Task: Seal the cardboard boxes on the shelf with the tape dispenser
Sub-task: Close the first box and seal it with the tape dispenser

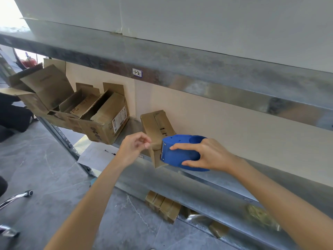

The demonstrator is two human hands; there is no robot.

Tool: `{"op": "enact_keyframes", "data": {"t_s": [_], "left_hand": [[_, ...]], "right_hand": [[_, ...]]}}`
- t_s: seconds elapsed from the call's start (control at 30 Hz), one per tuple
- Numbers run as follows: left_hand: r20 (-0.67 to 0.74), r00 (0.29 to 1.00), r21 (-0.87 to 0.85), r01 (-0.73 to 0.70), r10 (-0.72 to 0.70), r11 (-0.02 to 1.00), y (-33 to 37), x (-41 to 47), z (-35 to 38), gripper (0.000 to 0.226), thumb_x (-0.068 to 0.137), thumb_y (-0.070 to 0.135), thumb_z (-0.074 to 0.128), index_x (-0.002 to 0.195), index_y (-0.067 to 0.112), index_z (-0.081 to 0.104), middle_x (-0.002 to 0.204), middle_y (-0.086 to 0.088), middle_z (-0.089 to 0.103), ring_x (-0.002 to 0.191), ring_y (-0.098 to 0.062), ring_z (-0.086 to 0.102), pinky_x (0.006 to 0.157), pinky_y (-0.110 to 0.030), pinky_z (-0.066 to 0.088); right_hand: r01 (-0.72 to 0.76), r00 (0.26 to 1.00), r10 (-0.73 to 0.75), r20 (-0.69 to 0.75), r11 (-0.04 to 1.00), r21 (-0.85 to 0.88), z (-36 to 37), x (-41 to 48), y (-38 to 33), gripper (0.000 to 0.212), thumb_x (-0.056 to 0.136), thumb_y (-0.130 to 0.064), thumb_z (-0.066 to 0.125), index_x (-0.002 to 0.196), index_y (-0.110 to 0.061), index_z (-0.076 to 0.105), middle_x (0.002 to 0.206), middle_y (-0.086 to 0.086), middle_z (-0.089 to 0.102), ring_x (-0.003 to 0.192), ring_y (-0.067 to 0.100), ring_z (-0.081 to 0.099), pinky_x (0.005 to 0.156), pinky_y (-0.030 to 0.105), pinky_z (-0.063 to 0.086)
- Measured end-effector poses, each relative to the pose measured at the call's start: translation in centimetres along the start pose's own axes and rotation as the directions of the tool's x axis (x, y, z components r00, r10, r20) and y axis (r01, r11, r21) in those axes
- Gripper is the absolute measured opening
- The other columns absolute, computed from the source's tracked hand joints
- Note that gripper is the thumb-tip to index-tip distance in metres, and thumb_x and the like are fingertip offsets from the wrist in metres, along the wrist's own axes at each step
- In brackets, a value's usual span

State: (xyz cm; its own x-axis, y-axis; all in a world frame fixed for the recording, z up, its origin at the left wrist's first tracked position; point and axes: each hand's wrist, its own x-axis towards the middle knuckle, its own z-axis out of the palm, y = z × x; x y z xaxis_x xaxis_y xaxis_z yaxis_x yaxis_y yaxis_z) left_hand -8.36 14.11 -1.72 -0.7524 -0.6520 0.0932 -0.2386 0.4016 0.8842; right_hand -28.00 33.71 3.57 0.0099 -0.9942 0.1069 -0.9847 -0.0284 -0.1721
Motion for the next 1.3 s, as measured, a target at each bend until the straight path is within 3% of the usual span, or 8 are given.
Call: {"op": "enact_keyframes", "data": {"t_s": [0.17, 0.3, 0.47, 0.6, 0.8, 1.07, 1.2, 1.3], "left_hand": [[0.013, 1.0, 0.053, 0.009, -0.01, 0.999, -0.8, -1.4, 0.6, 0.024, 0.089, 0.0, 0.068, 0.085, 0.023, 0.067, 0.088, 0.001, 0.07, 0.085, -0.015, 0.067, 0.081, -0.025, 0.053], [-0.01, 1.0, 0.086, 0.02, -0.019, 0.996, -1.7, -1.7, 0.1, 0.023, 0.091, 0.001, 0.066, 0.085, 0.023, 0.067, 0.089, 0.002, 0.069, 0.083, -0.01, 0.065, 0.075, -0.009, 0.045], [-0.093, 0.996, 0.075, 0.004, 0.003, 0.997, -2.0, -1.6, 1.0, 0.025, 0.09, -0.002, 0.066, 0.104, 0.019, 0.068, 0.082, 0.003, 0.067, 0.078, -0.002, 0.063, 0.072, -0.007, 0.045], [-0.169, 0.979, 0.164, -0.085, 0.113, 0.983, -2.3, -1.5, 1.7, 0.03, 0.091, -0.008, 0.06, 0.109, 0.012, 0.071, 0.088, 0.001, 0.063, 0.079, 0.004, 0.059, 0.071, -0.005, 0.043], [-0.146, 0.976, 0.193, -0.129, 0.159, 0.973, -3.7, -1.3, 2.6, 0.037, 0.088, -0.008, 0.064, 0.117, 0.014, 0.072, 0.13, 0.005, 0.053, 0.076, 0.0, 0.058, 0.075, -0.006, 0.043], [-0.136, 0.953, 0.143, -0.253, 0.272, 0.957, -5.2, -0.8, 3.4, 0.035, 0.095, -0.009, 0.055, 0.119, 0.011, 0.071, 0.131, 0.001, 0.063, 0.112, 0.006, 0.058, 0.088, -0.008, 0.044], [-0.18, 0.934, 0.116, -0.292, 0.309, 0.949, -6.0, -1.2, 4.1, 0.033, 0.093, -0.009, 0.058, 0.12, 0.007, 0.07, 0.129, 0.002, 0.063, 0.107, -0.002, 0.062, 0.091, -0.012, 0.046], [-0.192, 0.92, 0.165, -0.314, 0.343, 0.935, -6.6, -0.9, 4.3, 0.031, 0.089, -0.001, 0.064, 0.116, 0.013, 0.071, 0.124, 0.007, 0.065, 0.098, -0.009, 0.064, 0.091, -0.025, 0.049]], "right_hand": [[-0.015, 0.998, 0.012, 0.059, 0.999, 0.044, -0.1, -1.8, 0.1, 0.051, 0.09, -0.049, 0.064, 0.136, -0.059, 0.043, 0.045, -0.004, 0.031, 0.053, 0.007, 0.044, 0.052, 0.015, 0.027], [-0.039, 0.995, 0.036, 0.094, 0.999, 0.026, 0.2, -2.4, 0.1, 0.051, 0.092, -0.053, 0.059, 0.137, -0.063, 0.038, 0.052, -0.003, 0.042, 0.048, 0.012, 0.038, 0.055, 0.015, 0.03], [-0.063, 0.993, 0.059, 0.101, 0.997, 0.036, 0.3, -1.9, -0.1, 0.052, 0.092, -0.051, 0.059, 0.138, -0.062, 0.037, 0.052, -0.004, 0.042, 0.047, 0.011, 0.037, 0.054, 0.014, 0.03], [-0.087, 0.993, 0.081, 0.088, 0.994, 0.064, 1.0, -1.5, 0.1, 0.053, 0.091, -0.052, 0.059, 0.138, -0.062, 0.036, 0.062, 0.002, 0.056, 0.051, 0.013, 0.04, 0.055, 0.016, 0.033], [-0.104, 0.99, 0.1, 0.1, 0.994, 0.034, 1.7, -1.5, 0.8, 0.053, 0.091, -0.052, 0.058, 0.139, -0.061, 0.035, 0.062, 0.004, 0.057, 0.05, 0.014, 0.04, 0.054, 0.016, 0.033], [-0.154, 0.985, 0.148, 0.09, 0.985, 0.074, 2.0, -1.4, 0.6, 0.053, 0.089, -0.051, 0.062, 0.136, -0.062, 0.04, 0.05, 0.002, 0.042, 0.049, 0.016, 0.039, 0.053, 0.017, 0.033], [-0.184, 0.979, 0.174, 0.108, 0.979, 0.093, 2.1, -1.3, 0.2, 0.053, 0.09, -0.047, 0.064, 0.136, -0.06, 0.042, 0.045, -0.002, 0.031, 0.048, 0.015, 0.039, 0.05, 0.018, 0.029], [-0.185, 0.978, 0.174, 0.114, 0.978, 0.095, 2.1, -1.1, -0.1, 0.053, 0.09, -0.046, 0.065, 0.136, -0.058, 0.043, 0.043, -0.003, 0.029, 0.048, 0.015, 0.04, 0.049, 0.017, 0.028]]}}
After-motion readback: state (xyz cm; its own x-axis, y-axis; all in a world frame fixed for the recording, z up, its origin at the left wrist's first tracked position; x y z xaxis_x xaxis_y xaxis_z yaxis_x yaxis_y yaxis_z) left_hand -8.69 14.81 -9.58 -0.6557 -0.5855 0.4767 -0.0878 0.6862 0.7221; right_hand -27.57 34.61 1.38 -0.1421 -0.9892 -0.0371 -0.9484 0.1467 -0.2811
